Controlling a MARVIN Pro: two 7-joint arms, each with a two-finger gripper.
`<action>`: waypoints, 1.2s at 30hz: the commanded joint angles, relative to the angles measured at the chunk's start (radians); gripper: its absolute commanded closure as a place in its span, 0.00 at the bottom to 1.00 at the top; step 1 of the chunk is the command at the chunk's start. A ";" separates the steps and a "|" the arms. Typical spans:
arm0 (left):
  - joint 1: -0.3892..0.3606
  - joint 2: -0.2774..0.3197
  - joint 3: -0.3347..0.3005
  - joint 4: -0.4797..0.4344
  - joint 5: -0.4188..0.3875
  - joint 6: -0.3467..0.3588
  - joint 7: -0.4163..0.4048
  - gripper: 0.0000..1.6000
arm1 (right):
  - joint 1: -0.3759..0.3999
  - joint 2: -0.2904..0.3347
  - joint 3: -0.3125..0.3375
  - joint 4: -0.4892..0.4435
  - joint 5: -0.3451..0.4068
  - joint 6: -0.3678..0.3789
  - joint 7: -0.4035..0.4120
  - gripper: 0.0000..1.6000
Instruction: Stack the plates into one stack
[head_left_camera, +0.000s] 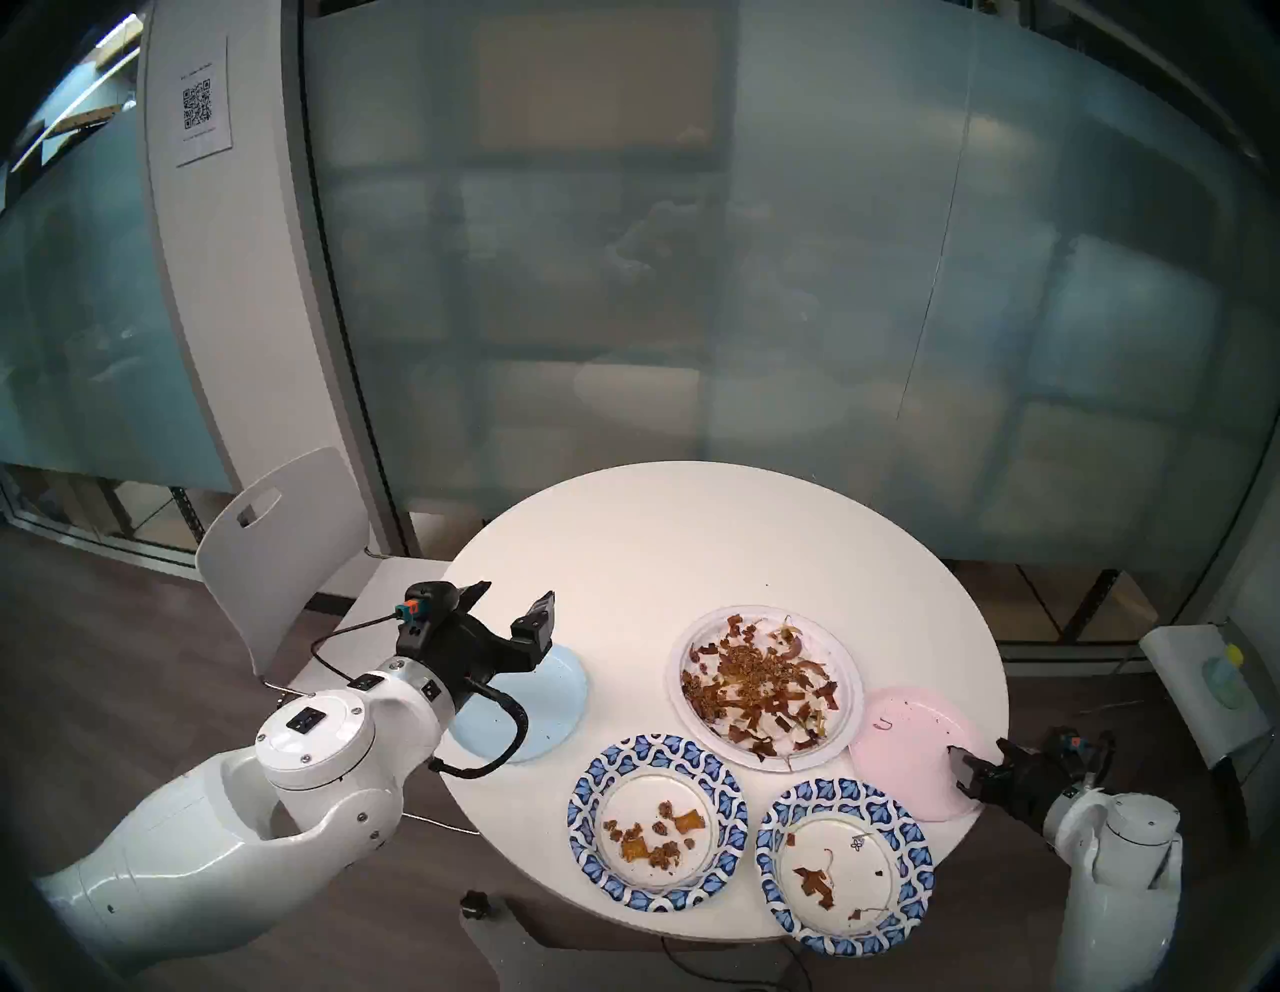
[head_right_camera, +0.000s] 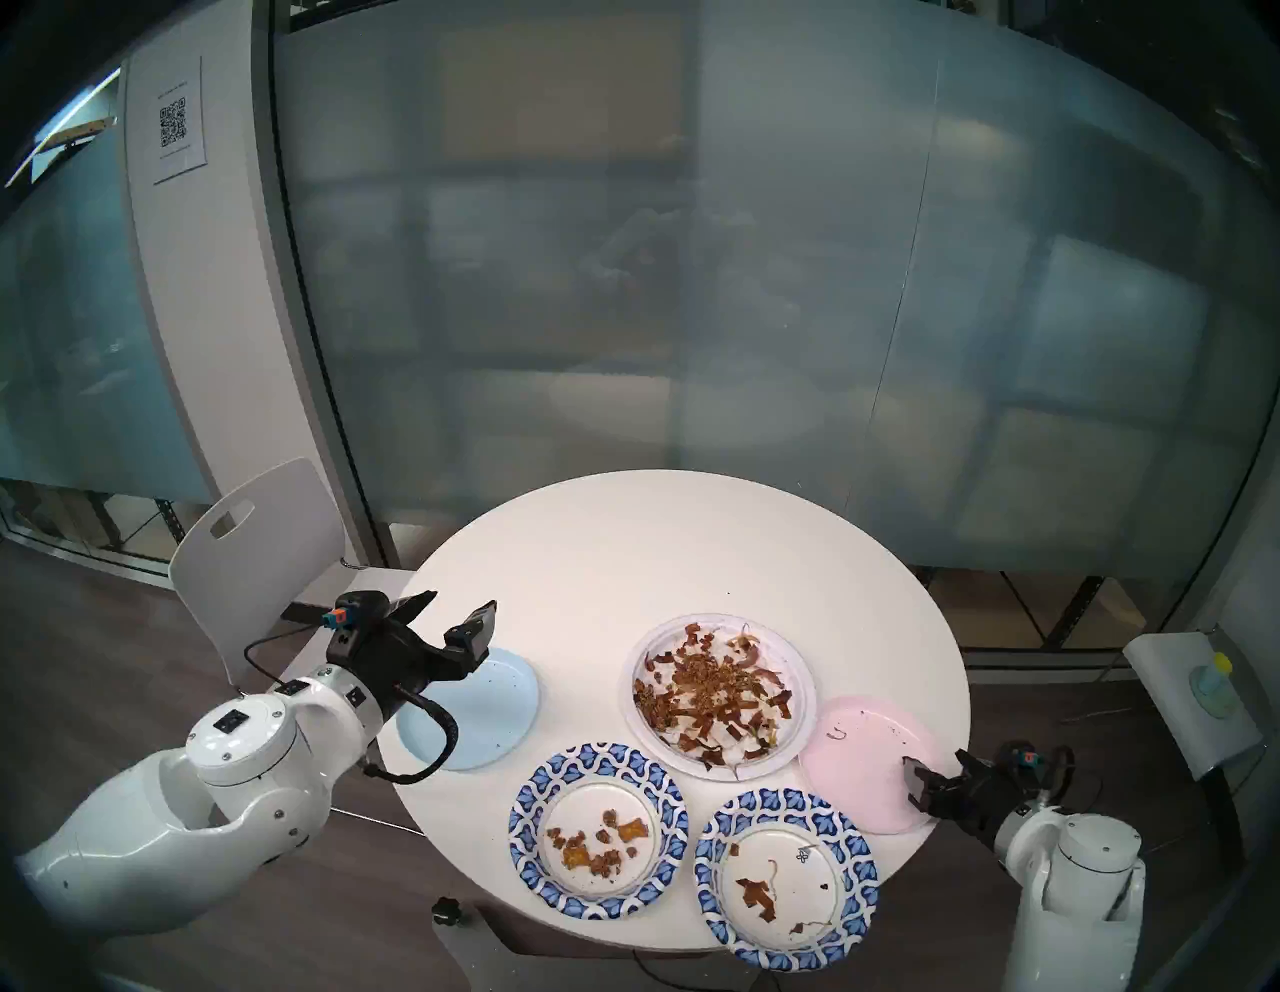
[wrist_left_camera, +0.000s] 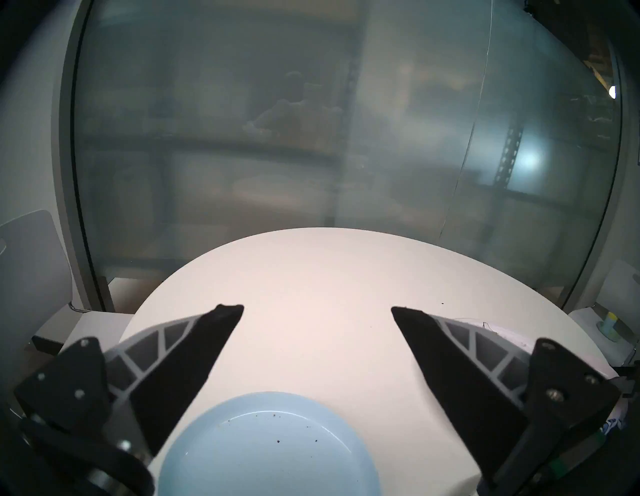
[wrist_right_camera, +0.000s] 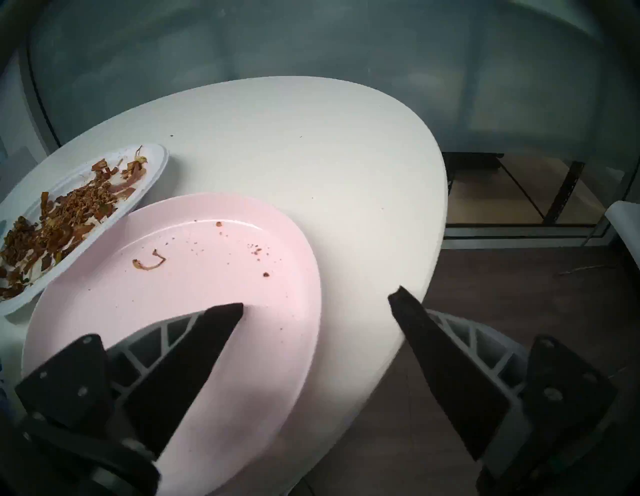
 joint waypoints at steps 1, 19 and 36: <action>-0.004 0.001 -0.007 -0.014 0.002 -0.005 0.001 0.00 | 0.016 0.008 -0.007 0.006 0.003 0.002 0.006 0.01; -0.004 0.001 -0.007 -0.014 0.002 -0.005 0.001 0.00 | 0.026 0.002 -0.013 0.032 0.005 -0.001 0.008 0.77; -0.005 0.001 -0.006 -0.013 0.002 -0.005 0.001 0.00 | 0.036 -0.016 0.101 0.072 0.107 0.037 0.026 1.00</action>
